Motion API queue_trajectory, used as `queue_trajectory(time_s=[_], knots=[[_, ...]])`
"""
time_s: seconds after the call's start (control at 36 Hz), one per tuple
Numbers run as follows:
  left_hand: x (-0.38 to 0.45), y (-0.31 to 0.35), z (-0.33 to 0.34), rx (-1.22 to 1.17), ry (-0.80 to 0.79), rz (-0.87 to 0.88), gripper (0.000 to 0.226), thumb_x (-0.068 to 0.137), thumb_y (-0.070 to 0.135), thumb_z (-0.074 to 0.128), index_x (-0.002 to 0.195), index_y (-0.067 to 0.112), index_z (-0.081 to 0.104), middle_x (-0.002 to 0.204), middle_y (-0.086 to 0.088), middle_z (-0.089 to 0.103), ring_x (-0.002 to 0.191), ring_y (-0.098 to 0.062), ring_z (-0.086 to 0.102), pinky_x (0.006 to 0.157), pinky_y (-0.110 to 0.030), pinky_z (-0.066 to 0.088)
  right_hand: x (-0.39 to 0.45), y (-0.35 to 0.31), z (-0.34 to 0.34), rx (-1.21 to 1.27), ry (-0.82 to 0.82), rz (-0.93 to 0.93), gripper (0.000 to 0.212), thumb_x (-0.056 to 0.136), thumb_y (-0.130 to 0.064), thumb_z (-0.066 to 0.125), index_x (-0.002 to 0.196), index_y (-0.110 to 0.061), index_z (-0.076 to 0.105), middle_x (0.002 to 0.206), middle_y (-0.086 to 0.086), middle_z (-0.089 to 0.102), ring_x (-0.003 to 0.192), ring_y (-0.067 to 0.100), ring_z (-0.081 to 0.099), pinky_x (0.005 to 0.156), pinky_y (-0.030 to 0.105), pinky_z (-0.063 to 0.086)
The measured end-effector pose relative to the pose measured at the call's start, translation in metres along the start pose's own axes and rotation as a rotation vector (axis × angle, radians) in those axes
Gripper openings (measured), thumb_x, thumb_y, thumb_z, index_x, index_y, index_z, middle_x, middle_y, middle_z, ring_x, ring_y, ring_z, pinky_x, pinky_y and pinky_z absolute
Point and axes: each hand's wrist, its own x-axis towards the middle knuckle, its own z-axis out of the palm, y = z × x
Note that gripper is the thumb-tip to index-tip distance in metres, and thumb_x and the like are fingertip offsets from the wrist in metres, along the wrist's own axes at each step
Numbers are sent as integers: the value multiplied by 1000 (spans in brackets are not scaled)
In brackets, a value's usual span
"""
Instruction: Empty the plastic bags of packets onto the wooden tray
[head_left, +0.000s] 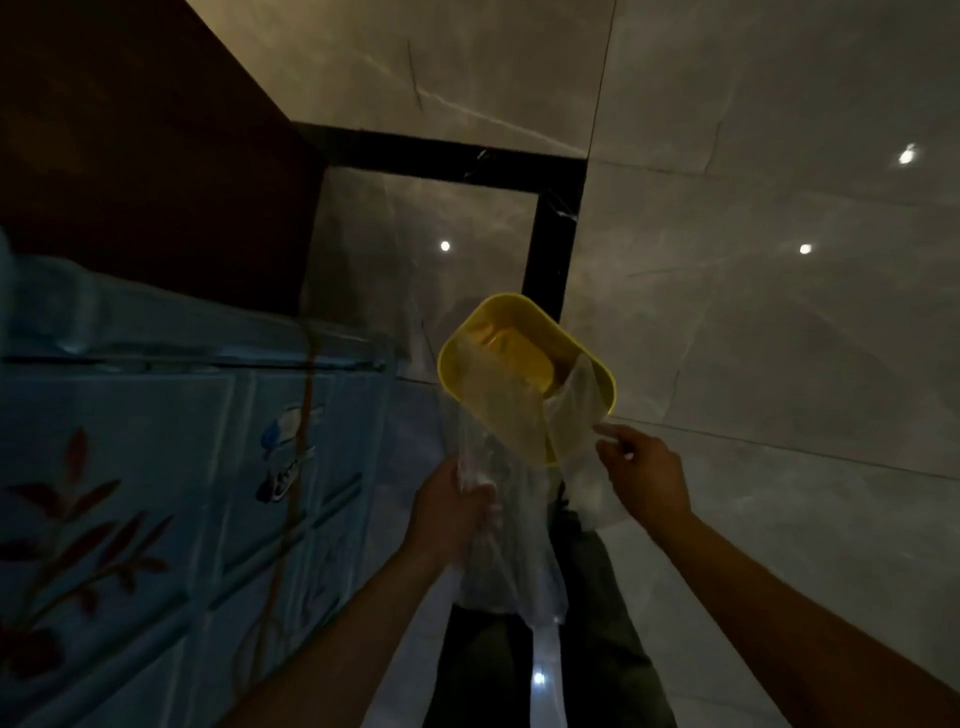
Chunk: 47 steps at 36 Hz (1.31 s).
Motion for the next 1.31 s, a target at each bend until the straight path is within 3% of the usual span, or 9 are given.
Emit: queue_trajectory(time_s=[0.19, 0.31, 0.47, 0.69, 0.89, 1.0, 1.11, 1.19, 1.31], knots=[[60, 11, 5, 21, -67, -135, 8, 92, -3, 60, 88, 4, 60, 68, -11, 67, 38, -12, 65, 34, -19, 47, 49, 1, 29, -97, 8, -32, 29, 95, -17, 51, 88, 4, 70, 77, 23, 66, 72, 35, 64, 59, 34, 44], [94, 22, 7, 85, -54, -162, 8, 92, -1, 60, 86, 4, 63, 48, 5, 68, 36, -2, 62, 34, -14, 45, 74, -3, 41, -158, 53, -43, 25, 96, -21, 49, 77, -12, 63, 65, 6, 54, 64, 29, 58, 59, 30, 39], [140, 47, 14, 122, 14, -181, 34, 93, 12, 64, 122, -5, 60, 94, -14, 71, 67, -23, 68, 48, -22, 51, 116, -9, 54, -179, 40, -75, 27, 96, -25, 48, 101, -10, 70, 70, 0, 52, 65, 22, 52, 61, 30, 38], [183, 55, 31, 58, 13, -206, 39, 101, 15, 53, 135, -2, 47, 125, -20, 60, 64, -19, 60, 31, -22, 46, 155, 3, 72, -268, -30, -118, 28, 96, -22, 48, 109, -12, 70, 98, 15, 71, 89, 34, 66, 66, 30, 42], [215, 50, 36, -61, 12, -260, 51, 96, 26, 59, 141, 5, 46, 139, -21, 55, 124, -40, 55, 104, -52, 45, 183, 11, 85, -225, -137, -42, 28, 96, -27, 50, 113, -18, 70, 105, 12, 72, 94, 29, 66, 77, 32, 50], [219, 49, 32, -128, 8, -302, 52, 93, 41, 57, 137, 12, 52, 134, -17, 59, 117, -37, 59, 98, -52, 50, 191, 11, 85, -88, -184, 35, 29, 94, -20, 49, 114, -14, 69, 109, 15, 69, 93, 31, 62, 73, 30, 44], [214, 47, 26, -159, -8, -310, 38, 91, 48, 55, 101, 13, 64, 99, -12, 68, 81, -27, 65, 64, -36, 54, 189, 13, 83, -63, -278, 102, 32, 96, -27, 48, 117, -12, 67, 118, 15, 66, 105, 34, 60, 97, 45, 47], [208, 45, 23, -127, -11, -275, 32, 90, 48, 55, 86, 17, 62, 86, -8, 65, 75, -23, 63, 69, -34, 52, 180, 14, 79, -56, -313, 109, 33, 97, -30, 49, 119, -12, 67, 118, 14, 65, 100, 28, 59, 97, 42, 46], [193, 46, 23, -128, -6, -231, 37, 93, 53, 52, 99, 18, 62, 97, -8, 65, 78, -23, 63, 68, -35, 52, 164, 16, 73, -75, -341, 127, 35, 97, -28, 47, 123, -9, 63, 124, 16, 63, 109, 32, 59, 97, 39, 46]])
